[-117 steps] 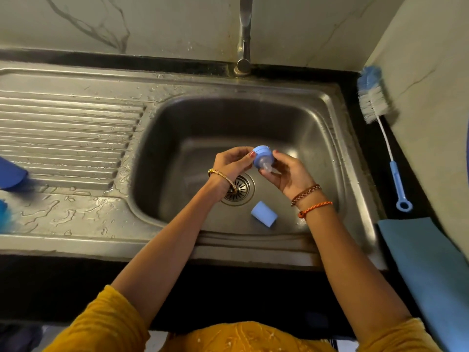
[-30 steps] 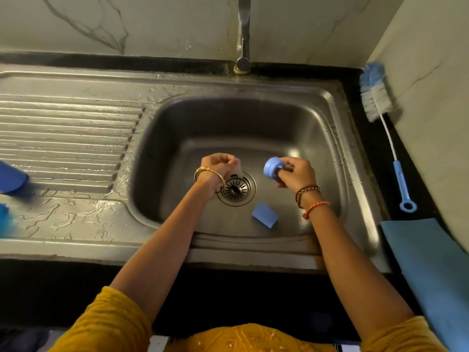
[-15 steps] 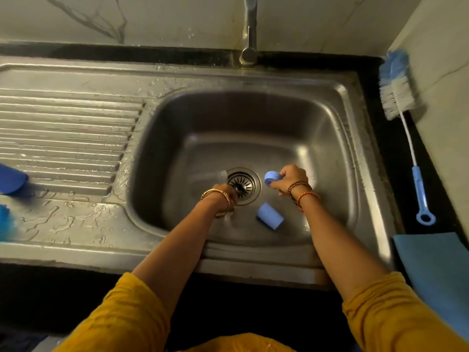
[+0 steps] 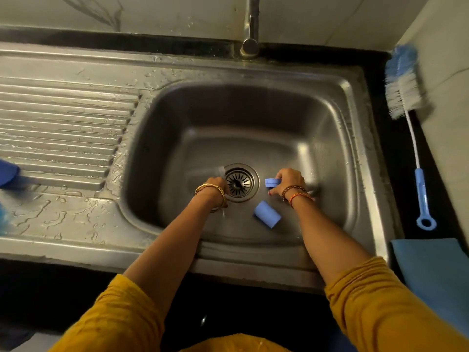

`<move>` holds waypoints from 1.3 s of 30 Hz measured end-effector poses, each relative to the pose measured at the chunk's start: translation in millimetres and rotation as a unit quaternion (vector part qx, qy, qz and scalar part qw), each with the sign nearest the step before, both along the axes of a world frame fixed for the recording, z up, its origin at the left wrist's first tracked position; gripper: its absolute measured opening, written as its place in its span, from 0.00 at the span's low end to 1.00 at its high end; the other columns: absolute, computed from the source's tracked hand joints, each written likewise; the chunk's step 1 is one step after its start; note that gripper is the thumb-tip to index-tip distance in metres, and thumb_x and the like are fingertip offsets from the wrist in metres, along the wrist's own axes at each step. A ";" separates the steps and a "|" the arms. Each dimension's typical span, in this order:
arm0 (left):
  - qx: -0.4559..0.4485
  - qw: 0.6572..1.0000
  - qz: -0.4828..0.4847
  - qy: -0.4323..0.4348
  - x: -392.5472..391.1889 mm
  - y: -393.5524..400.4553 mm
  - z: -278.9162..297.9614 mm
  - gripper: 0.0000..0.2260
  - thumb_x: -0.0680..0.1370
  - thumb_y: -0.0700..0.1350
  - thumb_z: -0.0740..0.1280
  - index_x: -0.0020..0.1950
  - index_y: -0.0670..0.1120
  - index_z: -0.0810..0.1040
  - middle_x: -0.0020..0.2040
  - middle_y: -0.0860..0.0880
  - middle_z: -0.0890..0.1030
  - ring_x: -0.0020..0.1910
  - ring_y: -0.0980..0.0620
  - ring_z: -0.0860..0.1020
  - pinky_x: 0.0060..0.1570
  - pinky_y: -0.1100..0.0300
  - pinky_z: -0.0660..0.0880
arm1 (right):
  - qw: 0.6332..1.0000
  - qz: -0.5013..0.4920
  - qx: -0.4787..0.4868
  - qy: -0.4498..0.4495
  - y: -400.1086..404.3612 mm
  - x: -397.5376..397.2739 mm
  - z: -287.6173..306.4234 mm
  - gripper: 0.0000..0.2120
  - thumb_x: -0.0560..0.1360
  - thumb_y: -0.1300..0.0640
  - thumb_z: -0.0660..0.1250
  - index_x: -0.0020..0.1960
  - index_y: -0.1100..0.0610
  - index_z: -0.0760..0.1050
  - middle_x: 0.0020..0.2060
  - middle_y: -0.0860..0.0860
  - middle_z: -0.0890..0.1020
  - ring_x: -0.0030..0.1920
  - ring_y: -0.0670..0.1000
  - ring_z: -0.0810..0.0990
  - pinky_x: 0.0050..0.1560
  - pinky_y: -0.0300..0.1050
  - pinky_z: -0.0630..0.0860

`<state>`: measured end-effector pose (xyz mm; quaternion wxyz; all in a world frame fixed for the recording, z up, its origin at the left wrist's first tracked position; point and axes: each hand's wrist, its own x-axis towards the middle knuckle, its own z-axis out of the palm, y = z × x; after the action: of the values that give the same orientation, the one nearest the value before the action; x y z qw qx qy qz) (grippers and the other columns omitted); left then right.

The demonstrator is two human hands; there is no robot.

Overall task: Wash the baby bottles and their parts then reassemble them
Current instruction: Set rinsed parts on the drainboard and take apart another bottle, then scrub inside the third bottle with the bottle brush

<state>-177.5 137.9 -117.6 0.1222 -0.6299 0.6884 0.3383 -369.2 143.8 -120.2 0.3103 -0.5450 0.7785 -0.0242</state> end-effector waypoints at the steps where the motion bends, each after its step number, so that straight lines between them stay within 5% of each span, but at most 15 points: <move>1: -0.011 1.000 0.006 0.006 -0.7 -0.4 1.7 0.20 0.69 0.40 0.74 0.60 0.43 0.77 0.58 0.43 0.78 0.57 0.45 0.76 0.55 0.56 0.73 | 1.000 0.006 0.003 0.004 -0.4 1.0 1.3 0.21 0.65 0.58 0.77 0.54 0.63 0.78 0.53 0.59 0.80 0.54 0.58 0.78 0.52 0.46 0.74; 10: -0.186 0.976 0.086 0.067 5.6 -11.3 16.4 0.15 0.72 0.38 0.70 0.57 0.48 0.77 0.60 0.46 0.72 0.61 0.46 0.69 0.57 0.55 0.70 | 0.992 0.022 -0.118 0.048 -5.7 6.5 20.0 0.29 0.70 0.57 0.71 0.68 0.57 0.66 0.65 0.57 0.68 0.64 0.59 0.66 0.61 0.49 0.68; 18: -0.274 0.961 0.033 0.035 11.5 -20.1 45.8 0.24 0.73 0.42 0.71 0.67 0.47 0.69 0.67 0.46 0.65 0.65 0.44 0.65 0.61 0.53 0.67 | 0.913 -0.050 -0.371 0.160 15.8 -5.6 73.0 0.27 0.71 0.58 0.67 0.70 0.52 0.67 0.72 0.53 0.64 0.74 0.58 0.54 0.70 0.61 0.47; 26: -0.193 0.978 -0.010 -0.078 26.1 -9.1 8.0 0.34 0.73 0.39 0.69 0.74 0.46 0.55 0.73 0.46 0.57 0.71 0.42 0.57 0.67 0.47 0.61 | 0.889 -0.286 -0.300 0.196 62.6 -44.6 89.9 0.26 0.73 0.59 0.61 0.70 0.50 0.65 0.75 0.56 0.52 0.74 0.66 0.41 0.66 0.70 0.37; 32: -0.109 0.989 0.015 -0.097 33.6 -4.8 -1.8 0.31 0.75 0.33 0.63 0.74 0.45 0.54 0.73 0.44 0.57 0.71 0.37 0.56 0.67 0.43 0.63 | 0.892 -0.321 -0.263 0.178 73.6 -56.7 88.1 0.21 0.73 0.61 0.63 0.66 0.56 0.69 0.71 0.58 0.60 0.71 0.63 0.56 0.68 0.64 0.49; 39: -0.144 0.981 -0.008 -0.132 36.4 -3.4 -6.0 0.27 0.75 0.35 0.65 0.71 0.44 0.59 0.68 0.42 0.57 0.68 0.40 0.58 0.64 0.45 0.67 | 0.873 -0.324 -0.323 0.171 76.2 -61.6 86.7 0.19 0.73 0.67 0.63 0.63 0.57 0.70 0.64 0.59 0.69 0.59 0.61 0.69 0.57 0.52 0.63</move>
<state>-141.0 134.5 -123.6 0.1227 -0.6744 0.7126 0.1492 -430.8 220.0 -33.5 -0.0460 -0.3281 0.9011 -0.2798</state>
